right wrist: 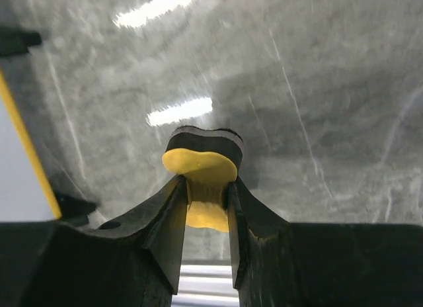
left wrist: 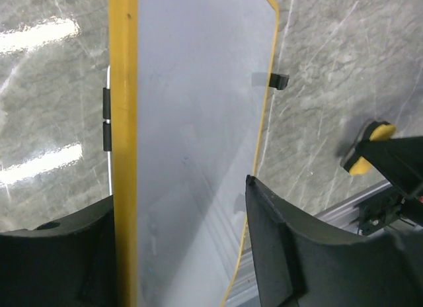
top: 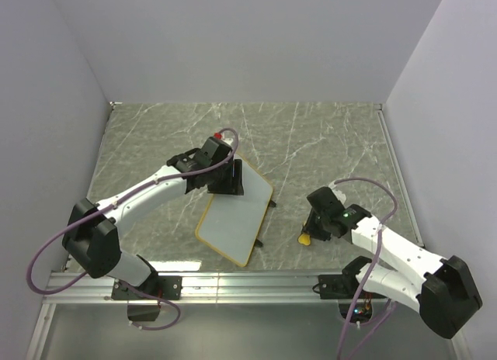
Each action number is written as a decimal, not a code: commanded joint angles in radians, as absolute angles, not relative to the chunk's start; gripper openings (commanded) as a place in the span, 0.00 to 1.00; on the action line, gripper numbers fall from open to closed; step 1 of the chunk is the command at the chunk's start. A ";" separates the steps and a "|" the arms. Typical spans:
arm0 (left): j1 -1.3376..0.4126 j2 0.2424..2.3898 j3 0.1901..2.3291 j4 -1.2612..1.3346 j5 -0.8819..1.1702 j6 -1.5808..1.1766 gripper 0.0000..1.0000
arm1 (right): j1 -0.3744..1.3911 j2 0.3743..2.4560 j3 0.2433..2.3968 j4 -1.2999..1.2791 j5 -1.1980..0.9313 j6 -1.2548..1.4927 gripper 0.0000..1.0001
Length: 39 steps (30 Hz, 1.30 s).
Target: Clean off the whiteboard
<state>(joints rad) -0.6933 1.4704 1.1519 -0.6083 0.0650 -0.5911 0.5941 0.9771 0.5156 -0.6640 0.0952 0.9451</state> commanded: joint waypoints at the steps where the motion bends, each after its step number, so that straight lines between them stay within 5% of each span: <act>1: -0.703 1.424 1.223 -0.626 0.095 -0.588 0.63 | 0.581 0.985 0.525 -0.560 0.169 0.945 0.13; 2: -0.703 1.424 1.233 -0.629 0.097 -0.586 0.64 | 0.583 0.985 0.529 -0.554 0.170 0.940 0.28; 3: -0.703 1.425 1.238 -0.635 0.097 -0.586 0.65 | 0.584 0.985 0.540 -0.548 0.172 0.928 0.54; 5: -0.703 1.427 1.249 -0.640 0.097 -0.583 0.67 | 0.583 0.992 0.564 -0.549 0.181 0.916 0.76; 9: -0.701 1.433 1.258 -0.640 0.094 -0.580 0.70 | 0.581 0.994 0.613 -0.587 0.204 0.893 0.90; 39: -0.588 1.473 1.256 -0.611 0.098 -0.525 0.74 | 0.580 0.842 0.870 -0.769 0.248 0.811 0.99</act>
